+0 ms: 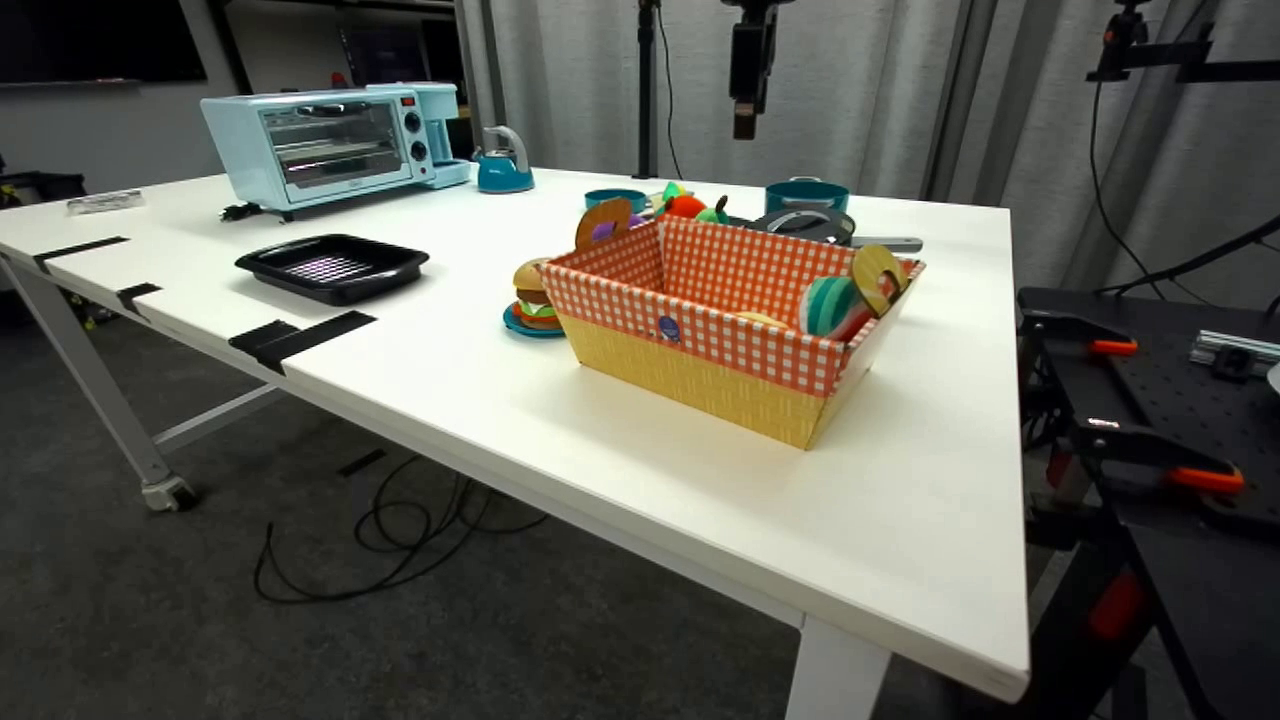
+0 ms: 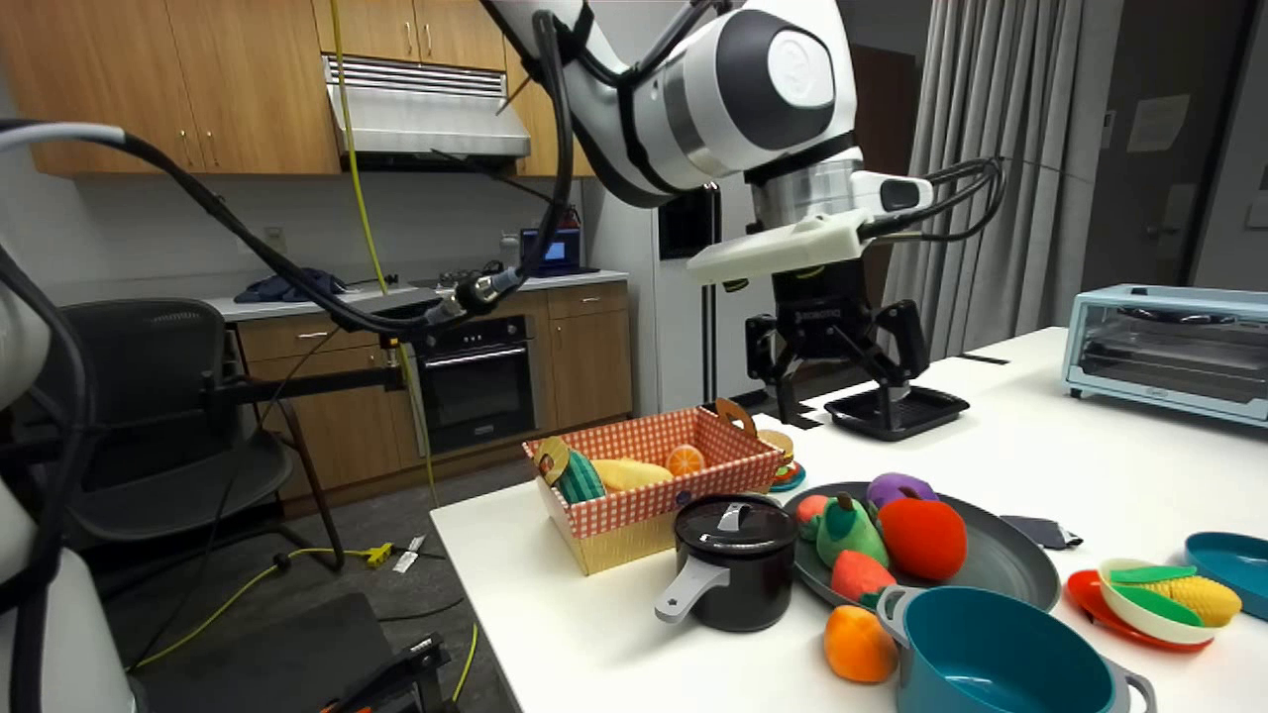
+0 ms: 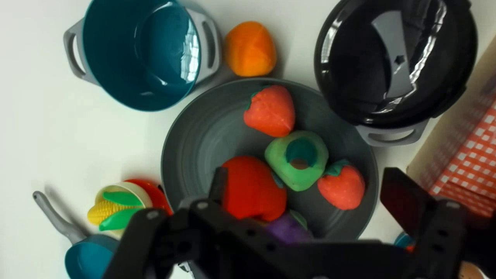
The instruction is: Pick up the apple plush toy and put it in the pot
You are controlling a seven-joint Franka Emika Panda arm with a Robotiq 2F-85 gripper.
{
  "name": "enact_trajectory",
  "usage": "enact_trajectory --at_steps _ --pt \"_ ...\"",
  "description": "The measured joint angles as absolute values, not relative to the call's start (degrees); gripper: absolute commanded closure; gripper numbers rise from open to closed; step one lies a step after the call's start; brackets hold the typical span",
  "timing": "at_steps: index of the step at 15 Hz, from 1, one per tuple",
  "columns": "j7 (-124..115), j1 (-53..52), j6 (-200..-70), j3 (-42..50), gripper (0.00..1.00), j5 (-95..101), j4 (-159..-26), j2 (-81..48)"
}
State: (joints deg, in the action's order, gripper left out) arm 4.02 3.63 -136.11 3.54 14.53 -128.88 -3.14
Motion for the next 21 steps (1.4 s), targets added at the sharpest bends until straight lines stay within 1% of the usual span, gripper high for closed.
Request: enact_trajectory --at_steps 6,8,10,11,12,13,14,15,16,21 --pt "4.23 3.39 -138.12 4.41 0.01 27.86 -118.44 -13.5" --pt "4.27 3.1 -139.27 4.42 0.03 30.43 -116.32 -16.2" --pt "4.28 2.67 -139.92 4.43 0.08 31.26 -114.5 -18.7" --pt "4.28 2.42 -139.93 4.43 0.08 31.29 -113.76 -19.84" --pt "4.26 2.22 -139.93 4.43 0.12 31.29 -113.21 -20.79" --pt "4.14 2.07 -139.93 4.45 0.11 31.29 -112.7 -21.67" --pt "4.01 2.0 -139.93 4.48 0.14 31.29 -112.27 -22.48" --pt "3.86 1.98 -139.93 4.55 0.13 31.29 -111.87 -23.2" --pt "3.65 1.98 -139.93 4.7 0.14 31.29 -111.5 -23.88" --pt "3.21 2.0 -139.92 6.05 0.11 30.77 -110.29 -26.77"
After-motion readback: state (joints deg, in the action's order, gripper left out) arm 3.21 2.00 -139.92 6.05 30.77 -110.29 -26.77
